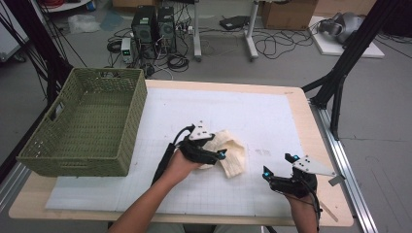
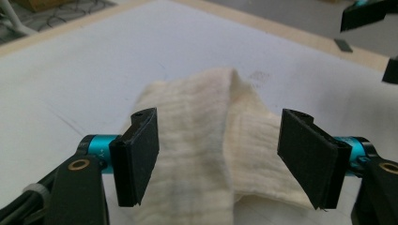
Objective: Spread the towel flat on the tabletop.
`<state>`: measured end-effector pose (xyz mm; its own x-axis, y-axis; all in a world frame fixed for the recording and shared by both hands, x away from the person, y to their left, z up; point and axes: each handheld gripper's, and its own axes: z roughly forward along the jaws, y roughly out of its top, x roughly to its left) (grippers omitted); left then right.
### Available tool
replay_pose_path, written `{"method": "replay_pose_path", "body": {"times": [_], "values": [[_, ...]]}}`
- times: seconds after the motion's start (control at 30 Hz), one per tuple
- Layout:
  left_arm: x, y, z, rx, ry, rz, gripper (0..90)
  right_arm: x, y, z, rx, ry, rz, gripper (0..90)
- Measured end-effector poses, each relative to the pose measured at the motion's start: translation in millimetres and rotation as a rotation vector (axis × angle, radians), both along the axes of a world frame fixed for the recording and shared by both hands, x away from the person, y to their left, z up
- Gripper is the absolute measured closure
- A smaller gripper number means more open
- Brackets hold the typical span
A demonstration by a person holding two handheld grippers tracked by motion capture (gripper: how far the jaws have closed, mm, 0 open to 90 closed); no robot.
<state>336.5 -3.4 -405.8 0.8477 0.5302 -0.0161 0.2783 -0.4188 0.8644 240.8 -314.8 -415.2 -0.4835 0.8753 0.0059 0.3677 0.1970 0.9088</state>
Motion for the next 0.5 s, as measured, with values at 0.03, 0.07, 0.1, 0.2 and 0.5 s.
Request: {"method": "replay_pose_path", "body": {"times": [0.03, 0.07, 0.1, 0.2, 0.5], "values": [[-0.3, -3.3, -2.6, 0.046, -0.015, 0.010, 47.1, 0.2, 0.4, 0.0, 0.003, 0.001, 0.000, 7.4], [0.7, -4.3, -4.9, 0.075, -0.017, 0.012, 57.9, 0.4, 0.0, 0.0, 0.000, 0.001, 0.001, 7.4], [1.9, -4.0, -6.7, 0.081, -0.006, 0.005, 67.2, 0.5, -0.1, -0.1, 0.001, 0.002, 0.002, 7.4], [1.7, 1.0, -5.3, 0.098, -0.022, -0.012, 86.8, 1.6, 0.1, -1.4, 0.001, 0.014, 0.004, 7.4], [13.5, 54.6, 8.4, -0.176, 0.034, 0.152, 87.3, 5.9, 10.4, -5.1, -0.010, 0.035, 0.029, 7.5]]}}
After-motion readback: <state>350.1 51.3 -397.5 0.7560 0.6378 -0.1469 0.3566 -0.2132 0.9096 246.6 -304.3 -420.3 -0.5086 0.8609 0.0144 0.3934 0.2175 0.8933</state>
